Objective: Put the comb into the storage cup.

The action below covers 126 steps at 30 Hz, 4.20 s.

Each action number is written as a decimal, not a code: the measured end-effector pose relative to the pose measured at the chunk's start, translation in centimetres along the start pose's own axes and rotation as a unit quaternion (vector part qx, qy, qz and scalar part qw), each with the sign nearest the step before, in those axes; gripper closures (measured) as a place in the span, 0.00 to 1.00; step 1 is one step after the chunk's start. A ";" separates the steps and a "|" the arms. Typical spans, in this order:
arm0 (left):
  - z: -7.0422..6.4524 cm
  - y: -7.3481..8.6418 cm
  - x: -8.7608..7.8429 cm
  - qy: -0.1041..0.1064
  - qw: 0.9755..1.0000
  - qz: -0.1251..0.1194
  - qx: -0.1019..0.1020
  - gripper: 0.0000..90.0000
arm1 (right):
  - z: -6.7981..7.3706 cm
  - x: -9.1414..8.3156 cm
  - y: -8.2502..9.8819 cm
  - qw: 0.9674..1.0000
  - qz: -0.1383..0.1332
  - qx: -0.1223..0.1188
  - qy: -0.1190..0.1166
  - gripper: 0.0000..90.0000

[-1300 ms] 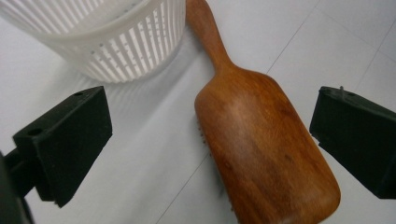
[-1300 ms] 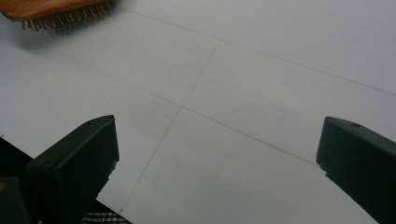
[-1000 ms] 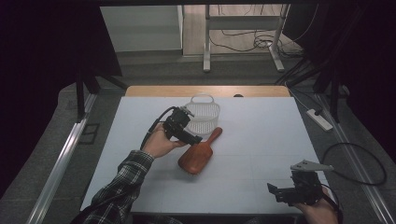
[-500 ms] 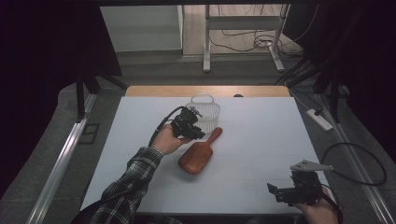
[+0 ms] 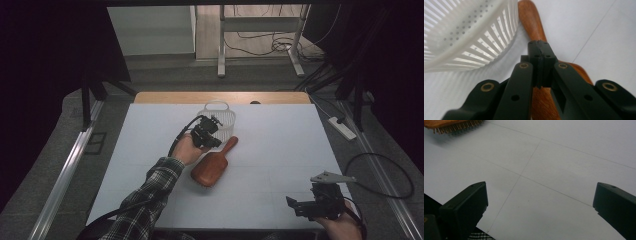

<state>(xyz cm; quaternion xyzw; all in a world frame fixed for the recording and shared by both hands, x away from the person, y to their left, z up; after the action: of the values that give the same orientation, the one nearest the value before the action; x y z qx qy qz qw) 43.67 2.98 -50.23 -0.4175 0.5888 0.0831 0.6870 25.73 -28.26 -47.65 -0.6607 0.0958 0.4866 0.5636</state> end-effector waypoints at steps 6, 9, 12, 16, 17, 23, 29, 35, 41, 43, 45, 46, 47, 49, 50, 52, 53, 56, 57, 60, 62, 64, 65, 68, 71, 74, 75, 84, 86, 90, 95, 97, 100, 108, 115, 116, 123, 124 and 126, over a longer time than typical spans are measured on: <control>0.1 0.4 1.5 -0.004 1.000 0.028 0.000 0.99 | 0.0 0.0 0.0 1.000 0.000 -0.001 0.000 0.00; 0.1 0.5 2.1 -0.007 0.999 0.037 -0.003 0.99 | 0.0 0.0 0.0 1.000 0.000 -0.001 0.000 0.00; 0.0 0.4 2.4 -0.010 0.999 0.037 0.000 0.99 | 0.0 0.0 0.0 1.000 0.000 -0.001 0.000 0.00; -0.2 0.3 2.7 -0.014 0.999 0.041 0.004 0.99 | 0.0 0.0 0.0 1.000 0.000 -0.001 0.000 0.00; -0.2 0.3 2.7 -0.014 0.999 0.041 0.004 0.99 | 0.0 0.0 0.0 1.000 0.000 -0.001 0.000 0.00; -0.7 -0.2 3.0 -0.012 0.999 0.048 0.009 0.99 | 0.0 0.0 0.0 1.000 0.001 -0.002 0.000 0.00; -1.3 -0.5 3.1 -0.008 0.999 0.045 0.015 0.99 | 0.0 0.0 0.0 1.000 0.001 -0.001 -0.001 0.00; -2.4 -0.7 3.1 0.003 0.999 0.042 0.030 0.99 | 0.0 0.0 0.0 1.000 0.002 -0.002 0.000 0.00; -3.2 -0.9 3.1 0.009 0.998 0.042 0.041 0.99 | 0.0 0.0 0.0 1.000 0.002 -0.002 -0.001 0.00; -3.5 -0.9 3.1 0.011 0.998 0.042 0.045 0.99 | 0.0 0.0 0.0 1.000 0.002 -0.002 0.000 0.00; -3.8 -0.9 3.1 0.015 0.998 0.042 0.047 0.99 | 0.0 0.0 0.0 1.000 0.002 -0.002 0.000 0.00; -4.1 -0.9 3.1 0.017 0.998 0.041 0.050 0.99 | 0.0 0.0 0.0 1.000 0.002 -0.002 0.000 0.00; -4.2 -0.9 3.1 0.016 0.998 0.042 0.053 0.99 | 0.0 0.0 0.0 1.000 0.002 -0.002 0.000 0.00; -4.7 -0.9 3.1 0.020 0.997 0.042 0.057 0.99 | 0.0 0.0 0.0 1.000 0.002 -0.002 0.000 0.00; -5.0 -0.9 3.1 0.020 0.997 0.042 0.063 0.99 | 0.0 0.0 0.0 1.000 0.002 -0.002 0.000 0.00; -5.2 -0.8 3.1 0.021 0.997 0.043 0.064 0.99 | 0.0 0.0 0.0 1.000 0.002 -0.003 0.000 0.00; -5.4 -0.8 3.1 0.023 0.997 0.042 0.067 0.99 | 0.1 0.0 0.0 1.000 0.001 -0.002 0.000 0.00; -5.9 -0.7 3.2 0.024 0.996 0.044 0.072 0.99 | 0.1 0.0 0.0 1.000 0.002 -0.002 0.000 0.00; -6.2 -0.5 3.3 0.024 0.996 0.046 0.077 0.99 | 0.1 0.0 0.0 1.000 0.001 -0.002 0.000 0.00; -6.7 -0.3 3.2 0.026 0.995 0.044 0.083 0.99 | 0.1 0.0 0.0 1.000 0.001 -0.003 0.000 0.00; -6.9 -0.1 3.0 0.028 0.995 0.043 0.086 0.99 | 0.1 0.0 0.0 1.000 0.001 -0.003 0.000 0.00; -7.4 0.2 2.9 0.025 0.995 0.040 0.092 0.99 | 0.1 0.0 0.0 1.000 0.001 -0.003 0.000 0.00; -7.6 0.3 2.8 0.026 0.994 0.041 0.093 0.99 | 0.1 0.0 0.0 1.000 0.001 -0.003 0.000 0.00; -8.2 0.6 2.6 0.021 0.993 0.044 0.108 0.99 | 0.1 0.0 0.0 1.000 0.000 -0.005 0.001 0.00; -8.6 1.0 2.5 0.028 0.993 0.042 0.108 0.99 | 0.1 0.0 0.0 1.000 0.001 -0.004 0.001 0.00; -8.7 1.3 2.3 0.032 0.993 0.042 0.106 0.99 | 0.1 0.0 0.0 1.000 0.000 -0.005 0.002 0.00; -8.8 1.4 2.2 0.035 0.993 0.041 0.105 0.99 | 0.1 0.0 0.0 1.000 0.000 -0.006 0.002 0.00; -9.6 2.7 1.7 0.049 0.993 0.040 0.098 0.99 | 0.1 -0.1 0.0 1.000 -0.001 -0.007 0.002 0.00; -9.7 2.8 1.7 0.051 0.993 0.040 0.098 0.99 | 0.2 -0.1 0.0 1.000 -0.001 -0.007 0.002 0.00; -10.0 3.7 1.3 0.054 0.993 0.040 0.097 0.99 | 0.2 -0.1 0.0 1.000 -0.002 -0.010 0.003 0.00; -10.2 4.8 0.8 0.058 0.993 0.041 0.090 0.99 | 0.2 0.0 0.0 1.000 -0.002 -0.011 0.002 0.00; -10.0 5.4 0.5 0.061 0.994 0.042 0.084 0.99 | 0.2 -0.1 0.0 1.000 -0.001 -0.012 0.002 0.00; -9.8 6.2 0.1 0.061 0.994 0.045 0.077 0.99 | 0.2 0.0 0.0 1.000 -0.001 -0.012 0.002 0.00; -8.7 8.4 -0.8 0.050 0.995 0.062 0.067 0.99 | 0.3 0.0 0.0 1.000 0.000 -0.014 0.003 0.00; -7.3 9.9 -1.5 0.041 0.995 0.068 0.052 0.99 | 0.3 0.1 0.0 1.000 0.001 -0.014 0.003 0.00; -7.1 10.0 -1.6 0.042 0.995 0.067 0.052 0.99 | 0.3 0.1 0.0 1.000 0.002 -0.014 0.003 0.00; -7.0 10.2 -2.0 0.046 0.996 0.060 0.050 0.99 | 0.3 0.1 -0.1 1.000 0.002 -0.014 0.004 0.01; -7.0 10.1 -2.3 0.047 0.996 0.055 0.048 0.99 | 0.3 0.1 -0.1 1.000 0.001 -0.014 0.004 0.01; -7.1 10.0 -3.0 0.049 0.997 0.044 0.047 0.99 | 0.3 0.1 -0.1 1.000 0.001 -0.013 0.004 0.01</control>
<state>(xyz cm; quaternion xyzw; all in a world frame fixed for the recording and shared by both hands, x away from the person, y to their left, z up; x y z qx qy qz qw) 31.51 5.72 -52.08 -0.3621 0.6428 0.0648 0.6719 25.66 -28.01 -47.62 -0.6699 0.0923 0.4858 0.5538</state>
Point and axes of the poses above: each handheld gripper's, and its own axes: x roughly forward along the jaws, y roughly out of its underside, z roughly to its left, the point moved 4 cm from there along x, roughly forward along the jaws, and after that the axes turned 5 degrees about -y, right-handed, at the moved point
